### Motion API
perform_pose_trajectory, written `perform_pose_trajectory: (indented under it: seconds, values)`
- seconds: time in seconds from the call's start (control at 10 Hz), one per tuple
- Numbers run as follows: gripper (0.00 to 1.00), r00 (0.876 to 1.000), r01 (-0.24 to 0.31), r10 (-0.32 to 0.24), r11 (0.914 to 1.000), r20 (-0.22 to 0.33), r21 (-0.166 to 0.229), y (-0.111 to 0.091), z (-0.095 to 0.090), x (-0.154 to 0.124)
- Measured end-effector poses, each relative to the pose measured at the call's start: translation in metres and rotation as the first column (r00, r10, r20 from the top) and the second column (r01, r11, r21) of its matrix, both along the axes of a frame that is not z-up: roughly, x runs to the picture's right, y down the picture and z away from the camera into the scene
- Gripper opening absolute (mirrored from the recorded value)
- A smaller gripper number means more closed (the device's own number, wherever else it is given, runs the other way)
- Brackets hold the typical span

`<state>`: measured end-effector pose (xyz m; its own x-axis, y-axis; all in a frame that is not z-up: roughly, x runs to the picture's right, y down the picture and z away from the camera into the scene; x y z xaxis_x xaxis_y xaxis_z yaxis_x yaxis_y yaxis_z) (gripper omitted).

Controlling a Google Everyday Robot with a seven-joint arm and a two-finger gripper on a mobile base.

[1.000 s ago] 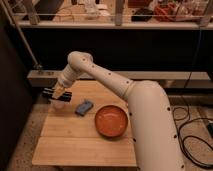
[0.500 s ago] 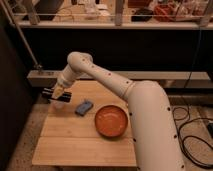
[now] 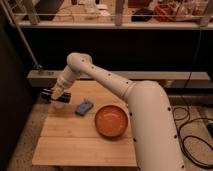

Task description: Place the eraser in the ceramic cup

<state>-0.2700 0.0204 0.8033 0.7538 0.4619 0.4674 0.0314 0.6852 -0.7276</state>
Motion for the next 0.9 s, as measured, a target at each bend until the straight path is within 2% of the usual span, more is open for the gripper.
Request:
perform_pose_trajectory:
  seconds: [0.9]
  values:
    - [0.03,1.0,-0.01,0.01,0.9999,-0.006,-0.003,0.0034,-0.0026,-0.0015]
